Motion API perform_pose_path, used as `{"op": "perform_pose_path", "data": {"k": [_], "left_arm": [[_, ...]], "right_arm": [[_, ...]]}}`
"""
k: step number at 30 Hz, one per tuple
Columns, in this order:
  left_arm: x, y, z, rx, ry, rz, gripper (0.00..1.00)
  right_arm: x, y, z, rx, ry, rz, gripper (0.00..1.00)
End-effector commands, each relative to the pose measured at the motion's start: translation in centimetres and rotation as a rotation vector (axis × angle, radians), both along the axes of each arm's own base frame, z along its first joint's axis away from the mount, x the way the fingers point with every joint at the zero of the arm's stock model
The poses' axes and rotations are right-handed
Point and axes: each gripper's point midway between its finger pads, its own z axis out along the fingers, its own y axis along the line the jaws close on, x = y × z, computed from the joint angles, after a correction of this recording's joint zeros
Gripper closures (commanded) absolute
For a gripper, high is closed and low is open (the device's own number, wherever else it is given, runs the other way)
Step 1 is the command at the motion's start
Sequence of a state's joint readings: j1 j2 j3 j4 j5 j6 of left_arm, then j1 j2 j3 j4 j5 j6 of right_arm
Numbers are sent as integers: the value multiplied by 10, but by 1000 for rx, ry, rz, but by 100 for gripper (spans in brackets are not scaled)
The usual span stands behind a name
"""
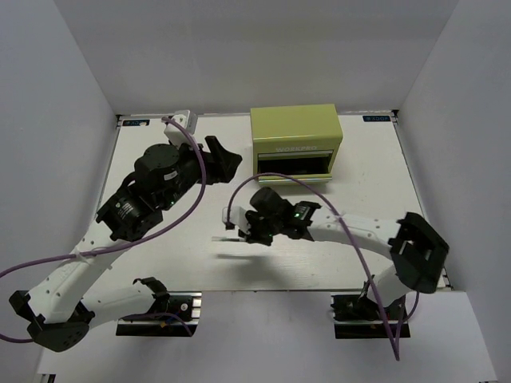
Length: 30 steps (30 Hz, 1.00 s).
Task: Sort the stationery into containers
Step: Pick up the pen from the corner of the board, then place the pen in the drawer.
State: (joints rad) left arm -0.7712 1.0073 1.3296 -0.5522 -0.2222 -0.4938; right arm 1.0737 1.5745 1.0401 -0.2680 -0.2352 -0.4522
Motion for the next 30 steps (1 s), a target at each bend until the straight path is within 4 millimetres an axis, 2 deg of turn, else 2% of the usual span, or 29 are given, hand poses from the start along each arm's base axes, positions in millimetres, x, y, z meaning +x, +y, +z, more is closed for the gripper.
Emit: {"op": "perform_pose_path", "data": {"k": [1,2,3,4,8,9,12,14,15,16,18,19,20,21,23,24,25,26,27,28,30], "left_arm": [[10,-3,11,-44,-37,27,18],[15,-2,11,-43,-42,52,18],[17,-1,15,-55,-56,63,18],[20,2,18,-60,-66,89,18],[26,9,17,-72,-87,142,17],[25,13,24,-99,-96,156,17],[25,26,12,-130,-67,231,17],[23,28,-3,-151,-37,247,17],[20,31,-1,-177,-45,247,17],[22,29,-15,-165,-25,249,17],[20,26,-29,-167,7,240,17],[19,25,-37,-160,27,233,17],[17,20,-42,-172,48,215,17],[17,17,-56,-148,71,207,17],[16,13,-64,-154,90,193,17],[16,10,-71,-160,105,186,17],[16,10,-72,-162,103,186,17],[16,9,-72,-172,108,188,17],[16,9,-78,-161,117,189,17],[16,9,-83,-154,123,190,17],[15,11,-84,-163,126,191,17]], "right_arm": [[20,-30,11,-9,-97,-32,100],[25,-38,12,-21,-114,-49,100],[29,-43,24,3,-148,-62,100],[43,-58,20,-17,-162,-117,100],[82,-91,35,-25,-278,-227,100],[92,-100,38,-32,-317,-234,100],[117,-119,47,-32,-385,-287,100],[137,-135,55,-35,-430,-341,100],[142,-137,58,-32,-440,-346,100],[158,-149,65,-33,-464,-390,100],[172,-155,67,-50,-492,-385,100],[179,-155,75,-38,-510,-387,100],[190,-165,84,-38,-533,-399,100],[194,-164,81,-47,-533,-378,100],[211,-168,102,-32,-574,-384,100],[216,-166,94,-52,-568,-351,100],[220,-170,94,-59,-566,-350,100],[227,-169,106,-57,-597,-334,100],[231,-170,93,-80,-576,-301,100],[237,-170,98,-82,-591,-293,100],[245,-170,92,-110,-594,-244,100]]}}
